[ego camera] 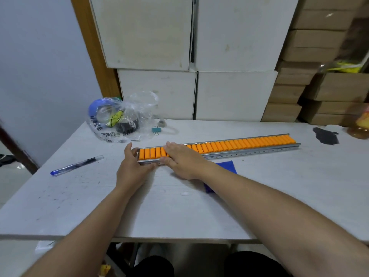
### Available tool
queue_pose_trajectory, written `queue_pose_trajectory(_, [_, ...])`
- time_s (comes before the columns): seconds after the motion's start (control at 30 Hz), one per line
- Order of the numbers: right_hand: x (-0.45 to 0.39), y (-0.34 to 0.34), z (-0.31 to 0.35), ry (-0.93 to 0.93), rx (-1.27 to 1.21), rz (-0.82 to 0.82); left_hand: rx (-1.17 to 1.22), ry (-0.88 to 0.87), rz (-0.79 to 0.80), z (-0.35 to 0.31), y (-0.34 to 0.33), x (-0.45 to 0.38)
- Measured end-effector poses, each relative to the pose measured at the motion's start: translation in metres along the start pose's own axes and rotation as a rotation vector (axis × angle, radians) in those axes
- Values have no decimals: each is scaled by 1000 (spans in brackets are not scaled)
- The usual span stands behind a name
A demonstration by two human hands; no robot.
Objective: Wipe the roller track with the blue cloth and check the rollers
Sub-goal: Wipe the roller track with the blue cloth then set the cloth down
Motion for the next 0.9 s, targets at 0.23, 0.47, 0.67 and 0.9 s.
queue_pose_trajectory(0.23, [61,31,-89,-180,52,-38,0,-5,11,1,-1,1])
queue_pose_trajectory(0.47, [118,57,-189,-434,145,-186,-47,-20,12,-1,0,2])
queue_pose_trajectory(0.67, [159,82,-260,-635,192,-271,-100,-27,0,-3,0,2])
queue_pose_trajectory(0.9, [187,84,-330,-881,239,-243,-96,-15,-1,-2,0,1])
Point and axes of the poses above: each hand's wrist, its own x-axis away from the middle knuckle, its own y-axis out of the back of the hand, z = x × y, the point moved 10 cm from there along -x, towards the middle knuckle, and after that the axes turned 3 degrees about x, right-handed, at the moved point
